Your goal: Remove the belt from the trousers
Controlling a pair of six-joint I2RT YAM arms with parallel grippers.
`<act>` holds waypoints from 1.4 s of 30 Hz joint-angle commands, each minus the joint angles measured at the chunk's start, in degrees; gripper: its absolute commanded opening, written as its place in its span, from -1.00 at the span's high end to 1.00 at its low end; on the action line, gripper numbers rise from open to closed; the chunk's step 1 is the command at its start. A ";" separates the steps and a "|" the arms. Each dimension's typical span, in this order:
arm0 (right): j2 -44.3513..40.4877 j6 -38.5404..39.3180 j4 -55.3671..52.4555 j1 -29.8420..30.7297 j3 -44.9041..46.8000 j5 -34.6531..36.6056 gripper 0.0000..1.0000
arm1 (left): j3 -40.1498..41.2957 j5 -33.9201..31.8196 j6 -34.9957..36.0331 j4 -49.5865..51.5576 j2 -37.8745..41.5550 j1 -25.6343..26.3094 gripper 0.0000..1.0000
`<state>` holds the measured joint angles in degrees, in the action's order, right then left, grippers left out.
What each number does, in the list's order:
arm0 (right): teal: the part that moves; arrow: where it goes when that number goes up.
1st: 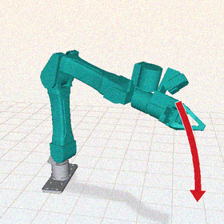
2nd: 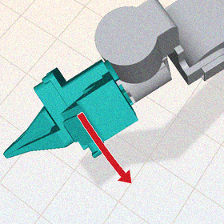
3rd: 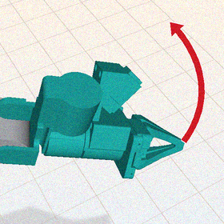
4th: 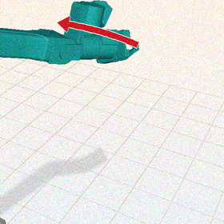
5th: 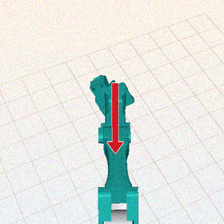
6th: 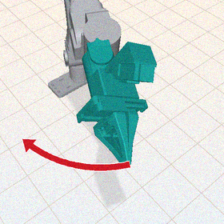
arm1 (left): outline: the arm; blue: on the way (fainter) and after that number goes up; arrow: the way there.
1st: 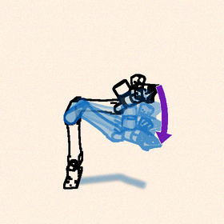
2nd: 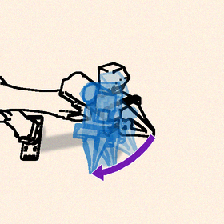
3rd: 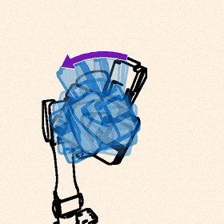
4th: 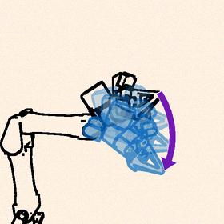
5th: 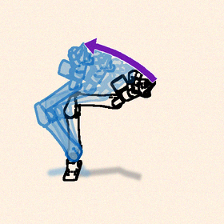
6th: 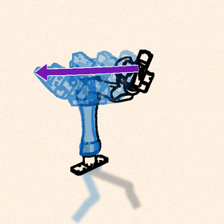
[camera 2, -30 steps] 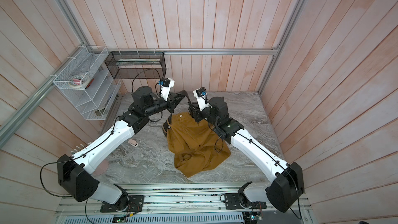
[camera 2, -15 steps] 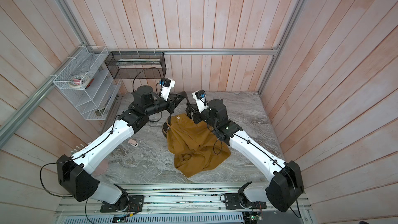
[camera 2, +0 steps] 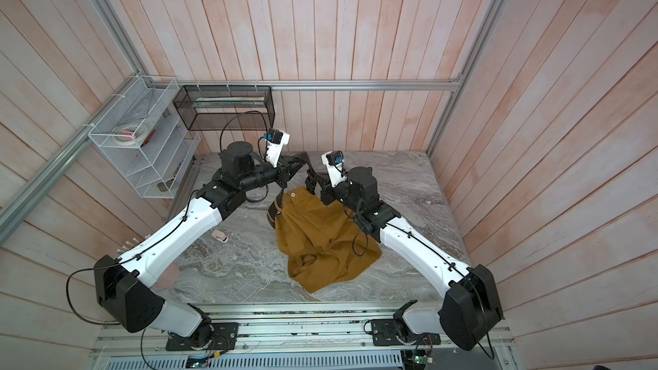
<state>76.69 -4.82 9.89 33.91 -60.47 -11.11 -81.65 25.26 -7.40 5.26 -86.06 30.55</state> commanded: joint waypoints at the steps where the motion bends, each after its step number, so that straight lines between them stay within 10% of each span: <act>1: 1.59 -1.16 -7.30 -1.22 3.25 1.36 1.00 | -4.73 3.44 -2.58 -10.62 3.08 0.22 1.00; 27: 3.91 -1.67 -5.41 -2.25 5.54 -0.58 0.73 | -2.75 7.68 -7.86 -19.78 4.72 -0.13 1.00; 36: 3.97 -1.95 -5.18 -2.44 5.27 -1.10 1.00 | -1.81 9.16 -8.60 -21.23 5.27 -0.12 1.00; 42: 4.17 -2.21 -5.10 -2.36 4.93 -1.34 0.76 | -1.67 11.10 -9.15 -21.92 4.80 -0.13 1.00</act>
<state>77.36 -5.91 16.12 32.84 -58.11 -14.98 -80.53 29.56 -13.82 0.51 -86.06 29.93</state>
